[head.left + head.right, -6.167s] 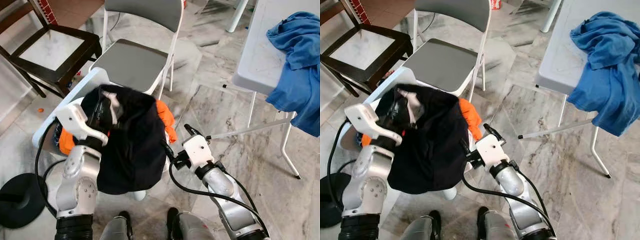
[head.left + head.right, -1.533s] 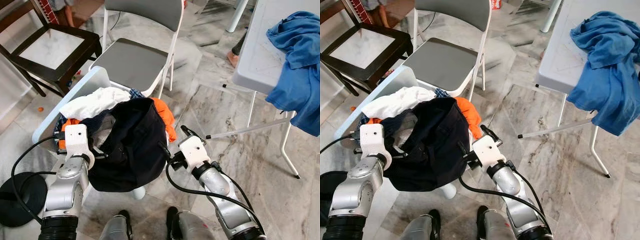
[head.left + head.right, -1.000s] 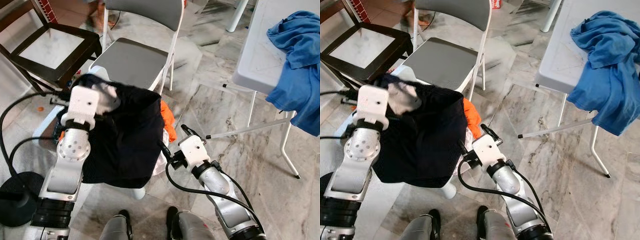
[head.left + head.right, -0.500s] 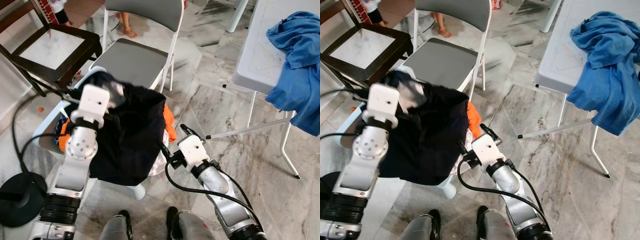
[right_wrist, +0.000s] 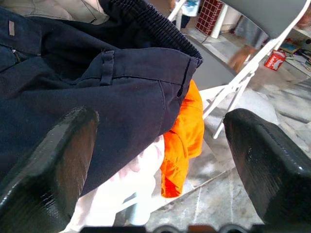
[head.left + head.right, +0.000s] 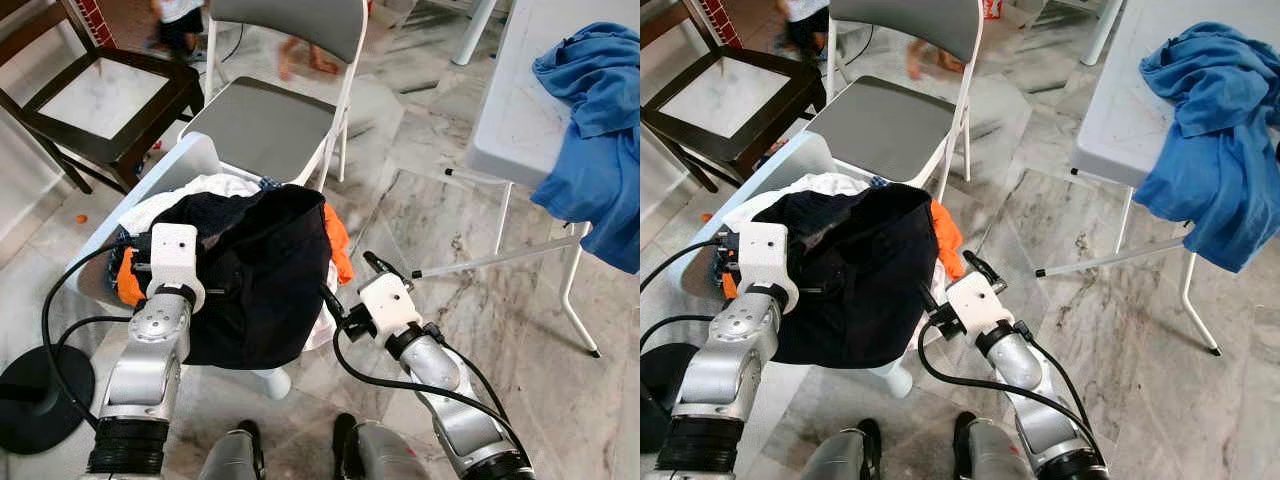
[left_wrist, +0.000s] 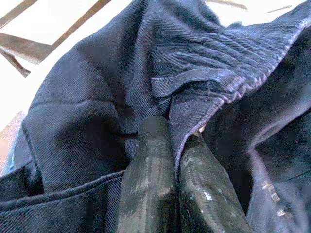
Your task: Hang hanger
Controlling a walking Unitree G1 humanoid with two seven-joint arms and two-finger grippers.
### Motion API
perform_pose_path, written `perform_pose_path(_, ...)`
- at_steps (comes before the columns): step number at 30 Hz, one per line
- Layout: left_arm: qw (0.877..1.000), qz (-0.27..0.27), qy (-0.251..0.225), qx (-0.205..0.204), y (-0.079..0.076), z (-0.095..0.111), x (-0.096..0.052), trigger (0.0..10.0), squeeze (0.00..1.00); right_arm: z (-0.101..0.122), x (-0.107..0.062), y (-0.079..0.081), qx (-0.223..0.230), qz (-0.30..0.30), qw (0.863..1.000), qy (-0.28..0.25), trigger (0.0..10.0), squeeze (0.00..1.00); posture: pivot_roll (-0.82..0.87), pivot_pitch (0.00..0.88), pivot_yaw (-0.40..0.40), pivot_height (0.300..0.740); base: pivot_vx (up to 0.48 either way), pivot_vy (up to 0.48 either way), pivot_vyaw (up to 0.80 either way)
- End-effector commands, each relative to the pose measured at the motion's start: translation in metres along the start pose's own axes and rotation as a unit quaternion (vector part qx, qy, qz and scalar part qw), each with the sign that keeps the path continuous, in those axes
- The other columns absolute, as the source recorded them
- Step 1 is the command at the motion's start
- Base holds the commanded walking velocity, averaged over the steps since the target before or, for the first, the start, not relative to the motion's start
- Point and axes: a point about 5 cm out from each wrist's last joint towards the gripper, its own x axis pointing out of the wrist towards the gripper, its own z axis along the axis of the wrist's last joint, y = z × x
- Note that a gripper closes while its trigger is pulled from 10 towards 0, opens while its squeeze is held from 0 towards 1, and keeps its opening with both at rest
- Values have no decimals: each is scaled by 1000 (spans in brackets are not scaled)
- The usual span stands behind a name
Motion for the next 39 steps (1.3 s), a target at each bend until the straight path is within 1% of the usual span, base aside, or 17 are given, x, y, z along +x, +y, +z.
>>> perform_pose_path(1, 1000, -10, 4, 4, -4, -1, -4, 10000, 0, -5, -3, 4, 6, 7, 1000, 11, 10000, 0, 11, 268, -41, 740, 0, 0, 0)
perform_pose_path(2, 1000, -21, -12, 17, -7, 2, -6, 10000, 0, -5, -2, 5, 7, 8, 1000, 10, 10000, 0, 15, 265, -39, 740, 0, 0, 0)
perform_pose_path(3, 999, -32, -26, 18, -10, 5, -7, 0, 0, -5, -1, 6, 7, 8, 1000, 9, 10000, 0, 15, 265, -39, 740, 0, 0, 0)
perform_pose_path(7, 998, -49, -47, 19, -12, 13, -8, 0, 0, -4, 0, 6, 9, 8, 1000, 7, 10000, 0, 18, 266, -36, 740, 0, 0, 0)
perform_pose_path(9, 992, -57, -101, 44, -12, 31, -5, 0, 0, -4, 1, 4, 10, 3, 1000, 5, 10000, 0, 20, 264, -35, 740, 0, 0, 0)
perform_pose_path(11, 988, -53, -129, 67, -11, 40, -5, 0, 0, -3, 1, 2, 15, -5, 1000, 3, 10000, 0, 18, 258, -28, 740, 0, 0, 0)
perform_pose_path(13, 987, -49, -136, 76, -10, 42, -5, 0, 0, -3, 1, 1, 19, -10, 1000, 3, 10000, 0, 18, 258, -28, 740, 0, 0, 0)
perform_pose_path(15, 979, -38, -171, 102, -12, 47, -5, 0, 0, 0, 1, -10, 66, -58, 996, -4, 10000, 0, 3, 248, -19, 740, 0, 0, 0)
perform_pose_path(16, 979, -36, -173, 102, -13, 47, -5, 0, 0, 1, 1, -14, 80, -74, 994, -6, 10000, 0, 3, 248, -19, 740, 0, 0, 0)
perform_pose_path(17, 980, -36, -169, 97, -14, 44, -5, 4824, 0, 3, 1, -20, 104, -97, 990, -9, 10000, 0, 0, 245, -17, 740, 0, 0, 0)
perform_pose_path(19, 981, -36, -166, 94, -16, 42, -5, 4824, 0, 4, 0, -25, 120, -111, 986, -11, 10000, 0, 0, 245, -17, 740, 0, 0, 0)
perform_pose_path(20, 983, -67, -152, 78, -24, 32, -7, 10000, 0, 6, -2, -36, 142, -150, 978, -15, 10000, 0, -8, 237, -11, 740, 0, 0, 0)
perform_pose_path(21, 983, -67, -152, 78, -24, 32, -7, 10000, 0, 6, -2, -36, 142, -150, 978, -15, 10000, 0, -8, 237, -11, 740, 0, 0, 0)
perform_pose_path(23, 983, -95, -139, 68, -31, 19, -10, 10000, 0, 7, -6, -45, 155, -180, 971, -16, 10000, 0, -16, 226, -5, 740, 0, 0, 0)
perform_pose_path(27, 985, -107, -117, 68, -32, -11, -17, 10000, 0, 5, -19, -58, 170, -227, 959, -15, 10000, 0, -32, 215, 1, 740, 0, 0, 0)
perform_pose_path(33, 985, -123, -103, 64, -33, -23, -17, 10000, 0, -5, -35, -60, 188, -252, 949, 4, 10000, 0, -47, 193, 25, 740, 0, 0, 0)
perform_pose_path(39, 983, -132, -109, 71, -35, -22, -10, 10000, 0, -8, -36, -59, 199, -257, 946, 8, 10000, 0, -62, 175, 39, 740, 0, 0, -533)
